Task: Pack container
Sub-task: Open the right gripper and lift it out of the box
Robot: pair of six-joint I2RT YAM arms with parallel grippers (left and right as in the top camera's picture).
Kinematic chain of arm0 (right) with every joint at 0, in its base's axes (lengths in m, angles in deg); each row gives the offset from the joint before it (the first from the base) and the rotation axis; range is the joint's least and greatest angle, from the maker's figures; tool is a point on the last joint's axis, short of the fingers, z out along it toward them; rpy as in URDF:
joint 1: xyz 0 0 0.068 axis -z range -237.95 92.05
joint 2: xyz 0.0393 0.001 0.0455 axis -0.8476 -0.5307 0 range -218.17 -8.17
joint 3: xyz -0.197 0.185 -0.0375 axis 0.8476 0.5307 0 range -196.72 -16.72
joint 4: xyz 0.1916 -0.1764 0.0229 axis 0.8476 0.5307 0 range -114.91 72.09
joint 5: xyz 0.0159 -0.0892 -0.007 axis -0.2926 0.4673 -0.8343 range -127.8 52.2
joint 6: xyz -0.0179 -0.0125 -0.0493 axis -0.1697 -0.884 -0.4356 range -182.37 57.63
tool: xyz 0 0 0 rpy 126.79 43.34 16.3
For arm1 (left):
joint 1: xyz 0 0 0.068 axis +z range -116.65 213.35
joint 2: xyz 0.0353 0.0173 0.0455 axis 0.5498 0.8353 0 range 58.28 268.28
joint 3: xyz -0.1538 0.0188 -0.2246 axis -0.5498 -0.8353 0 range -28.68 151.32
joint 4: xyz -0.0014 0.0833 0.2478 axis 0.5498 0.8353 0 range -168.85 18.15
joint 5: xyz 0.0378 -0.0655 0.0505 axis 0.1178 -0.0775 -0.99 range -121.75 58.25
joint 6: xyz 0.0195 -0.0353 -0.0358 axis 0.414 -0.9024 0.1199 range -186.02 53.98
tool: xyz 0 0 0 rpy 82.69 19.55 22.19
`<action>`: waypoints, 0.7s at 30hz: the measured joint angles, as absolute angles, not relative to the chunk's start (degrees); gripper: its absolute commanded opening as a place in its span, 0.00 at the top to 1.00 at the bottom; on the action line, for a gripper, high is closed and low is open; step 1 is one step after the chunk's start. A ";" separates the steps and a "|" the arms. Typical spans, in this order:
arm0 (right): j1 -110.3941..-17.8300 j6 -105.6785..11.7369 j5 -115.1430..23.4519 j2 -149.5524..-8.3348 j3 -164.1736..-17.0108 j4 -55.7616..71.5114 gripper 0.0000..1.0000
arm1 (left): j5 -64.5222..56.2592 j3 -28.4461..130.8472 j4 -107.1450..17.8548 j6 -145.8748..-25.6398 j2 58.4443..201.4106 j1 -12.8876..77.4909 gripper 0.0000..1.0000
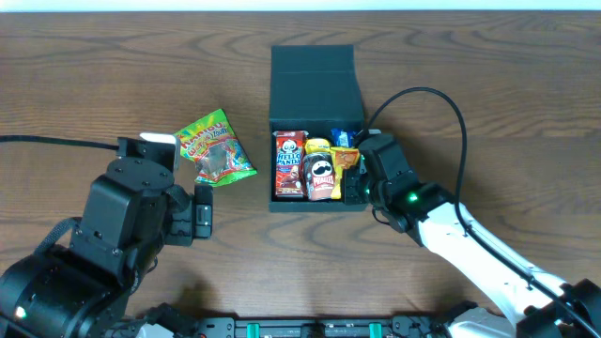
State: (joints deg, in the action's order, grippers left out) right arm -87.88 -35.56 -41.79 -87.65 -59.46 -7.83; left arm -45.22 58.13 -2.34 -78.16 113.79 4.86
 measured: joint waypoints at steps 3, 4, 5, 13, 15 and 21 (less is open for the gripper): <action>-87.88 -36.33 -41.90 -87.65 -59.46 -8.00 0.97 | -45.22 58.13 -2.34 -78.16 113.79 4.86 0.05; -87.88 -36.41 -41.94 -87.65 -59.46 -8.14 0.97 | -45.22 58.13 -2.34 -78.16 113.79 4.86 0.05; -87.88 -36.57 -42.12 -87.65 -59.46 -8.44 0.97 | -45.22 58.13 -2.34 -78.16 113.79 4.86 0.05; -87.88 -37.03 -44.72 -87.65 -59.46 -11.02 0.95 | -45.22 58.13 -2.34 -78.16 113.79 4.86 0.05; -87.88 -37.03 -45.73 -87.65 -59.46 -11.02 0.95 | -45.22 58.13 -2.34 -78.16 113.79 4.86 0.05; -87.88 -37.66 -46.77 -87.65 -59.46 -9.45 0.94 | -45.22 58.13 -2.34 -78.16 113.79 4.86 0.05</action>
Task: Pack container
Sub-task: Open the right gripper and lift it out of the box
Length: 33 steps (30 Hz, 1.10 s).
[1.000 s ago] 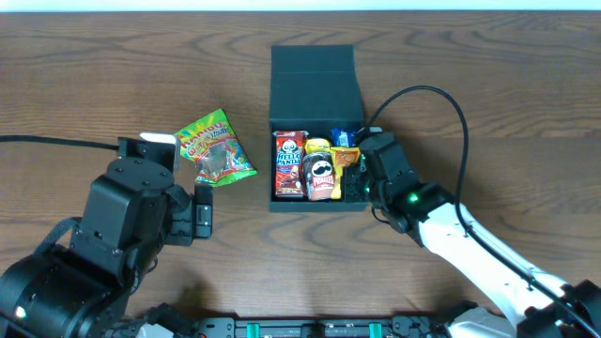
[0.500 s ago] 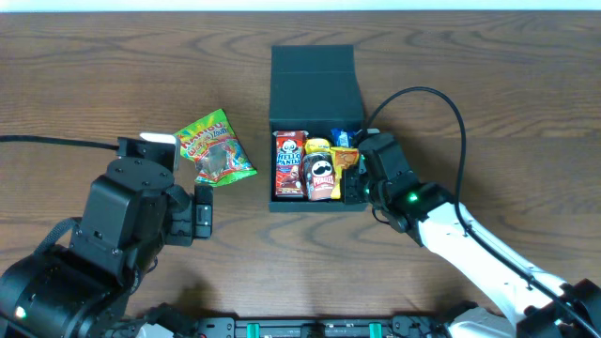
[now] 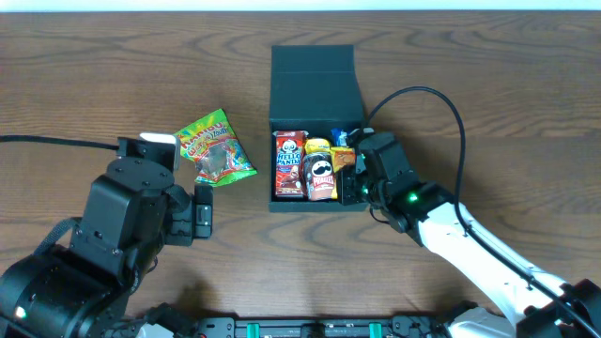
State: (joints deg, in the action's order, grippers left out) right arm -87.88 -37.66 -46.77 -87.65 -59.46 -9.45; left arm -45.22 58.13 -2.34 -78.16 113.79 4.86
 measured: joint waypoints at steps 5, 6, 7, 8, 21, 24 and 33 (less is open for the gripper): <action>-87.88 -39.30 -45.18 -87.72 -59.46 -6.56 0.94 | -45.22 58.13 -2.34 -78.16 113.79 4.86 0.05; -87.88 -39.78 -44.79 -87.85 -59.46 -6.50 0.95 | -45.22 58.13 -2.34 -78.16 113.79 4.86 0.05; -87.88 -40.20 -44.52 -88.09 -59.48 -6.54 0.95 | -45.22 58.13 -2.34 -78.16 113.79 4.86 0.05; -87.88 -40.59 -44.33 -88.42 -59.48 -6.54 0.95 | -45.22 58.13 -2.34 -78.16 113.79 4.86 0.05; -87.88 -42.60 -43.17 -91.00 -59.87 -8.59 0.98 | -45.22 58.13 -2.34 -78.16 113.79 4.86 0.05; -87.88 -43.47 -43.04 -90.06 -61.51 -6.54 0.96 | -45.22 58.13 -2.34 -78.16 113.79 4.86 0.05; -87.86 -48.76 -29.42 -75.13 -74.78 13.39 0.92 | -45.22 58.13 -2.32 -78.16 113.76 4.86 0.05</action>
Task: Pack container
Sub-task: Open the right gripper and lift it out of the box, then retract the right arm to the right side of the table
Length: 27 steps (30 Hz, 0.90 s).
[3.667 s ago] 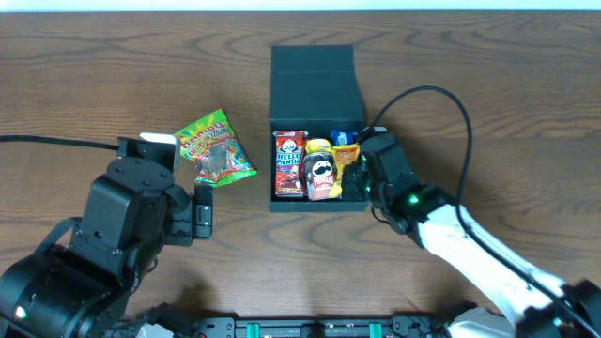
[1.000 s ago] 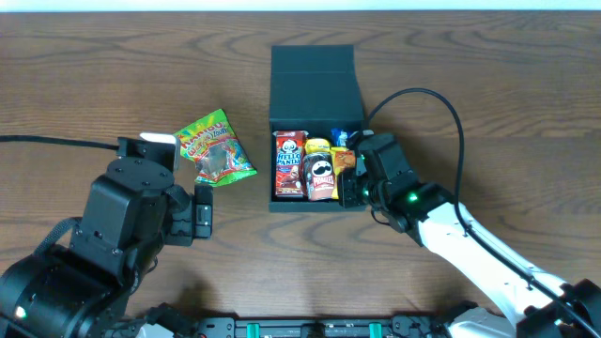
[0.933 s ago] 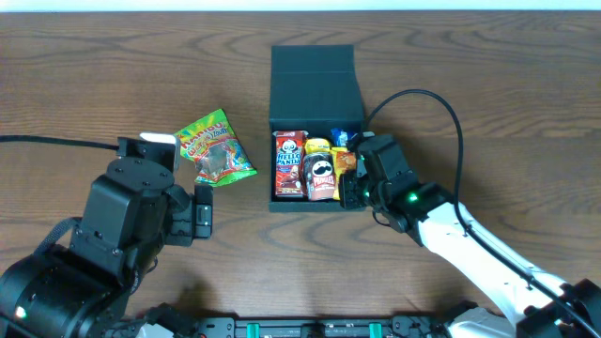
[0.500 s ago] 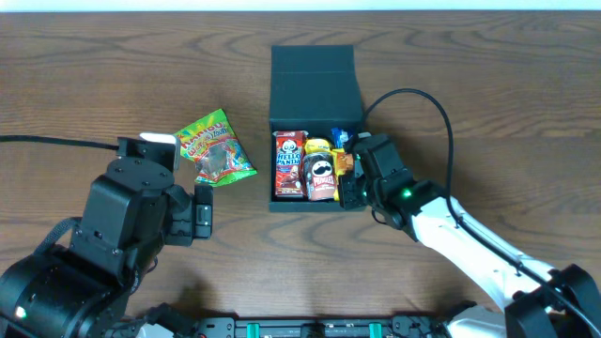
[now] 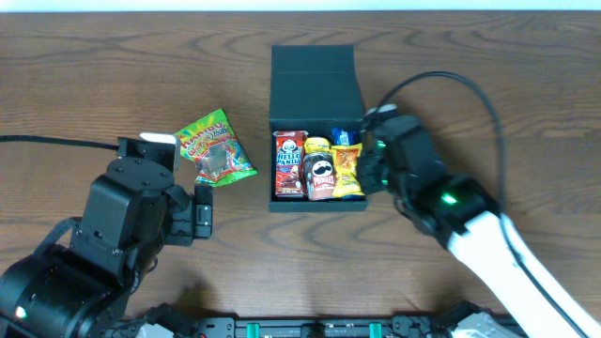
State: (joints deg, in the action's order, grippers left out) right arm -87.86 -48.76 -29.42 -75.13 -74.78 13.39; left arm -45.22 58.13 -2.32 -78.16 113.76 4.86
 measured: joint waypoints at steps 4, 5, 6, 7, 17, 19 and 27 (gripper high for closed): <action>-87.05 -50.25 -23.91 -68.40 -75.67 22.57 0.82 | -45.22 58.13 -2.32 -78.16 113.79 4.86 0.05; -86.55 -50.25 -23.19 -66.98 -75.67 24.82 0.65 | -45.22 58.13 -2.32 -78.16 113.76 4.86 0.05; -86.00 -50.62 -22.51 -65.60 -75.65 26.88 0.51 | -45.22 58.13 -2.32 -78.16 113.76 4.86 0.05; -85.43 -50.84 -21.88 -64.20 -75.63 28.65 0.25 | -45.22 58.13 -2.32 -78.16 113.79 4.86 0.05; -80.32 -47.85 -16.57 -56.42 -75.63 38.84 0.01 | -45.22 58.13 -4.00 -78.16 113.76 4.86 0.05; -78.22 -44.41 -14.32 -56.20 -75.63 40.08 0.01 | -45.22 58.13 -3.85 -78.16 113.76 4.86 0.05; -72.36 -42.01 -13.68 -56.09 -75.57 38.09 0.01 | -45.22 58.13 -4.05 -78.16 113.79 4.86 0.05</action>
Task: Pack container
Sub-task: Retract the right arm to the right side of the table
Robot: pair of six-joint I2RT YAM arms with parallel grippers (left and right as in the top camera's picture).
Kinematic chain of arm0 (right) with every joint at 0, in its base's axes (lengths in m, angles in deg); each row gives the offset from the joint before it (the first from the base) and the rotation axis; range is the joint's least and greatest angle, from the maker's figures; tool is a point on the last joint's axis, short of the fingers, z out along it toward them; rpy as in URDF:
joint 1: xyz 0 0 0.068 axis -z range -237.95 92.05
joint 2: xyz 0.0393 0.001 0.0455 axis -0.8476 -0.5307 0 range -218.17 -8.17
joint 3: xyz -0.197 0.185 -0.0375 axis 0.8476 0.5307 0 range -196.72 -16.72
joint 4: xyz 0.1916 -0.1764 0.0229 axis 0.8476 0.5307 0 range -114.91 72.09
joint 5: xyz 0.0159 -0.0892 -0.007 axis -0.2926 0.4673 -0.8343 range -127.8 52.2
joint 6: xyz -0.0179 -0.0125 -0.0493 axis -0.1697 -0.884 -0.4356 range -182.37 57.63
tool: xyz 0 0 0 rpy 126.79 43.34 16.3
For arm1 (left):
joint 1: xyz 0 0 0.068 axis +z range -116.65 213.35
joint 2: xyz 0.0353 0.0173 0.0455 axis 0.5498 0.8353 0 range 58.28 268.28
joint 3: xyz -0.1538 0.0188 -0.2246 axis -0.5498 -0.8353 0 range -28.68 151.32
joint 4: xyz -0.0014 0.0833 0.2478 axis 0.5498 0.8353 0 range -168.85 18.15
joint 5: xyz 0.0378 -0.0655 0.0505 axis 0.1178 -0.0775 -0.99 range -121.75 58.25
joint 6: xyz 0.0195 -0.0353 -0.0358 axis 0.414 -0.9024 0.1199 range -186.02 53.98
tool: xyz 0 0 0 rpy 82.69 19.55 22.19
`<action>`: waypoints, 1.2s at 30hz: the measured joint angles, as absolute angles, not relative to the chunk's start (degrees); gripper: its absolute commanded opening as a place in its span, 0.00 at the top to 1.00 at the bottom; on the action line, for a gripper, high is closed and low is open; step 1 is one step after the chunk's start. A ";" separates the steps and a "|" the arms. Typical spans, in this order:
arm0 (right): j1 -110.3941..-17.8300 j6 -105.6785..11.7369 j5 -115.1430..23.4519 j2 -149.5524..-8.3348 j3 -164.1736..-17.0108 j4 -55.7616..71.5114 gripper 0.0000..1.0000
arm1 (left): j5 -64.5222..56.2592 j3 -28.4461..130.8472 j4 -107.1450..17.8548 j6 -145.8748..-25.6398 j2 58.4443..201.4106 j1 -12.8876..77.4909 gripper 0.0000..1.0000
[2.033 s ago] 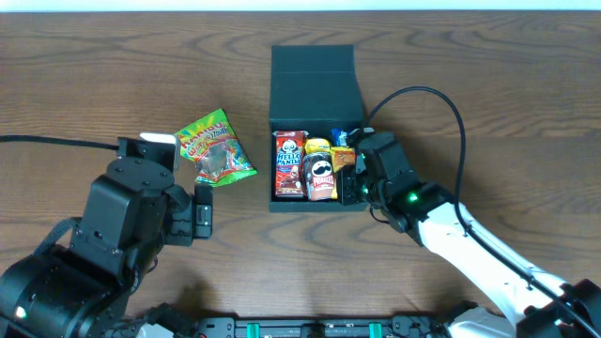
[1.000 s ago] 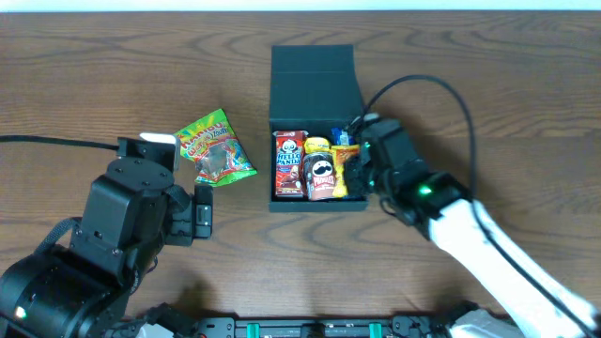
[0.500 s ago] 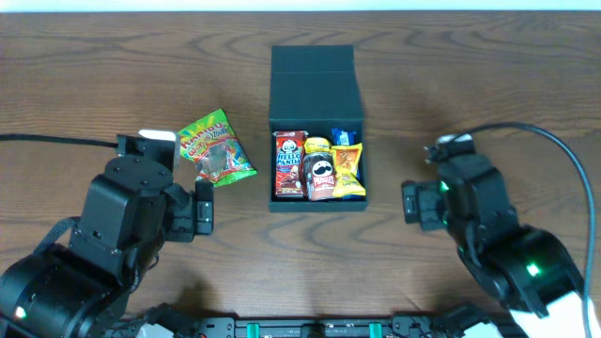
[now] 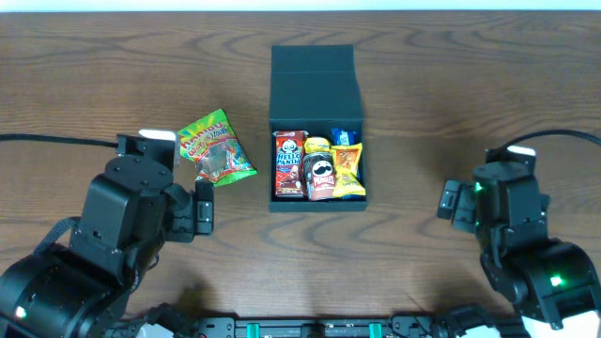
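Note:
The dark box (image 4: 362,188) stands open at the table's middle, its lid (image 4: 315,83) folded back. Inside lie a red Hello Panda box (image 4: 289,164), a Pringles can (image 4: 320,175), a yellow snack packet (image 4: 346,170) and a blue item (image 4: 344,137). A green gummy bag (image 4: 214,147) lies on the table left of the box. My left gripper (image 4: 202,211) hangs just below that bag, holding nothing. My right gripper (image 4: 451,203) is far right of the box, clear of it and empty. The overhead view does not show how either gripper's jaws stand.
Both arm bodies fill the near corners, the left (image 4: 103,244) and the right (image 4: 526,253). Cables run off to the left edge (image 4: 47,141) and near the right arm (image 4: 554,136). The wooden table (image 4: 451,75) surrounds the box.
My right arm has pulled back from the box's right side to the near right of the table. The yellow packet stays in the box. The left arm and the green bag are unmoved.
My right gripper was at the box's right compartment on the yellow packet, then a little further in. By 0.9 s ago it was beside the box with the packet lying inside. Now it is withdrawn to the right. The left arm stayed still throughout.

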State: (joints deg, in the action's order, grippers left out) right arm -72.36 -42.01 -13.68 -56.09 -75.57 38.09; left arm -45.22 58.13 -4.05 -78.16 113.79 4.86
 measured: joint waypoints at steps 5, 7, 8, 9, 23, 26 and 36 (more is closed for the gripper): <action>-67.18 -42.47 -15.41 -56.09 -74.87 33.46 0.01 | -45.22 58.13 -4.11 -78.16 113.79 4.86 0.05; -64.30 -43.80 -16.35 -56.18 -74.28 31.78 0.01 | -45.22 58.13 -4.11 -78.16 113.79 4.86 0.05; -62.75 -44.76 -17.09 -56.33 -74.01 31.10 0.01 | -45.22 58.13 -4.11 -78.16 113.79 4.86 0.05; -61.26 -45.59 -17.75 -56.59 -73.86 30.64 0.01 | -45.22 58.13 -4.11 -78.16 113.79 4.86 0.05; -42.81 -37.68 -18.21 -61.91 -73.51 30.16 0.01 | -45.24 58.13 -3.91 -78.16 113.79 4.86 0.05; -40.87 -36.76 -18.08 -63.59 -73.51 30.16 0.01 | -45.66 58.13 -4.26 -79.08 113.79 4.86 0.05; -40.80 -35.85 -18.10 -65.38 -73.49 30.16 0.01 | -51.52 58.15 -5.62 -100.48 121.17 4.86 0.05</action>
